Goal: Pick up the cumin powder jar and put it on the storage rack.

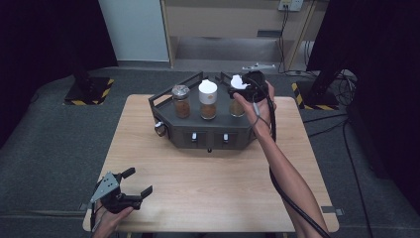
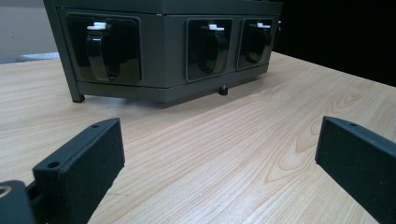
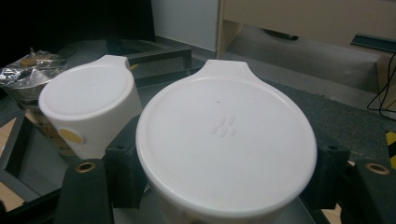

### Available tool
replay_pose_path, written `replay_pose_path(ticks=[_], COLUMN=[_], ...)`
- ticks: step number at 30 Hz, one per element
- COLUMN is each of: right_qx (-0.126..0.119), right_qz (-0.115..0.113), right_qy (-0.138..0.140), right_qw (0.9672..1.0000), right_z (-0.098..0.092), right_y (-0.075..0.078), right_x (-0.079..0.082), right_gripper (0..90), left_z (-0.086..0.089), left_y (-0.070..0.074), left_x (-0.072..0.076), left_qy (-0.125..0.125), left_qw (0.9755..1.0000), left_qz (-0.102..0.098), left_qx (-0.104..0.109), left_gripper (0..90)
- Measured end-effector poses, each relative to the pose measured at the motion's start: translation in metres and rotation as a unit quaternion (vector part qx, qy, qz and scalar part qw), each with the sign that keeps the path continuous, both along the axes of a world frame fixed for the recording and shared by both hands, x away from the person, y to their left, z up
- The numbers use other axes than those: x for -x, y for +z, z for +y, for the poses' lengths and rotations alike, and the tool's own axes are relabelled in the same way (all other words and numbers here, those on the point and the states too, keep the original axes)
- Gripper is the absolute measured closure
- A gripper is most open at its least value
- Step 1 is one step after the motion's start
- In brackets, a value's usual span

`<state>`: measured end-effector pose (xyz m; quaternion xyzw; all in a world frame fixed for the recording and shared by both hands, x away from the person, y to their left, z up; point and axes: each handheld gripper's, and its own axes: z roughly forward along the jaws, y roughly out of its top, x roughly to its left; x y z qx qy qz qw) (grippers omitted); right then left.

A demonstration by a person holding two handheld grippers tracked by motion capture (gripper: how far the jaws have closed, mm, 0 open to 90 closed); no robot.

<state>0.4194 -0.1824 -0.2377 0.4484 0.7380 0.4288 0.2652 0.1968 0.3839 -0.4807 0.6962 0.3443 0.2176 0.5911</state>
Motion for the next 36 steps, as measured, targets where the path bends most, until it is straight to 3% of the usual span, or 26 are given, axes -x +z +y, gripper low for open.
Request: replay_pose_path(ticks=[20, 36], right_qx=[-0.007, -0.006], right_qz=[0.016, 0.013], right_qy=[-0.012, -0.018], right_qw=[0.9998, 0.9997], right_z=[0.003, 0.004], right_y=[-0.021, -0.028], right_x=[-0.019, -0.019], right_gripper=[30.6, 30.5], left_z=[0.0, 0.0], left_y=[0.0, 0.0], left_x=[0.0, 0.0], left_qy=[0.0, 0.0], left_qw=[1.0, 1.0], left_qz=[0.001, 0.0], left_qx=[0.001, 0.0], left_gripper=[0.1, 0.1])
